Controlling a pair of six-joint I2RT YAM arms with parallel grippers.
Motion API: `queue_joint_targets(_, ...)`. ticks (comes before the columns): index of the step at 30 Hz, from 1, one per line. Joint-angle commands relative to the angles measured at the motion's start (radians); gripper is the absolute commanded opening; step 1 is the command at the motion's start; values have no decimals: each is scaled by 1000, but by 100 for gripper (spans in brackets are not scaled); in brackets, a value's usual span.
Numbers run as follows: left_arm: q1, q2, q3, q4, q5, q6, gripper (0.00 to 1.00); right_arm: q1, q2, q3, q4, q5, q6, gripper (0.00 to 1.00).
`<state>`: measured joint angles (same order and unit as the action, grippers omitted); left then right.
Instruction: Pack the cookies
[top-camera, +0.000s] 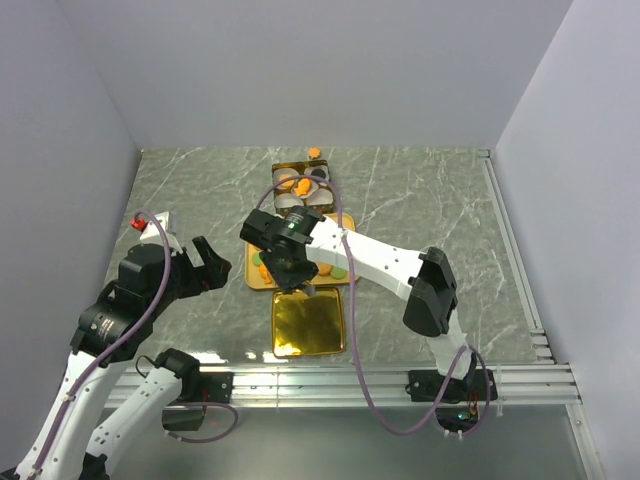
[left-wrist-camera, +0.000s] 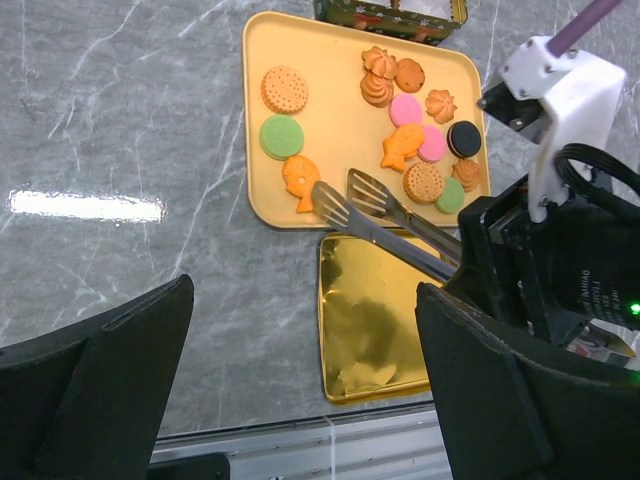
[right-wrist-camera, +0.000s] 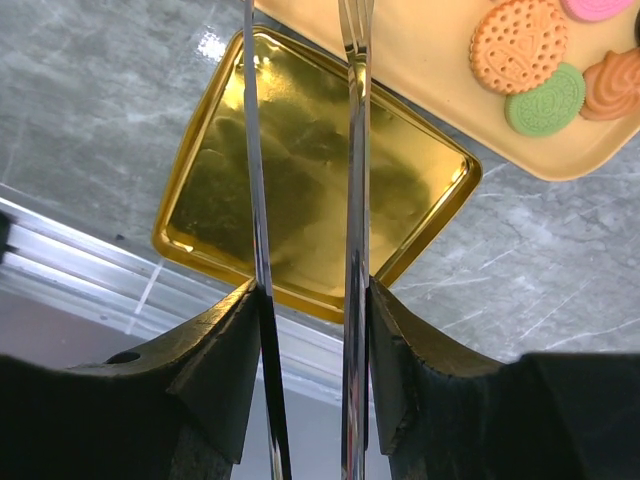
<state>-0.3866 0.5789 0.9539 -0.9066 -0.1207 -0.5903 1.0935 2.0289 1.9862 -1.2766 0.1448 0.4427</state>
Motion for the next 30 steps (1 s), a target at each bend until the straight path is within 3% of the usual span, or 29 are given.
queue_joint_targets(1, 3, -8, 3, 11, -2, 0, 100, 11, 11, 54, -13, 2, -27, 51)
queue_joint_targets(30, 5, -11, 5, 5, -14, -8, 99, 14, 131, 163, -58, 2, -68, 54)
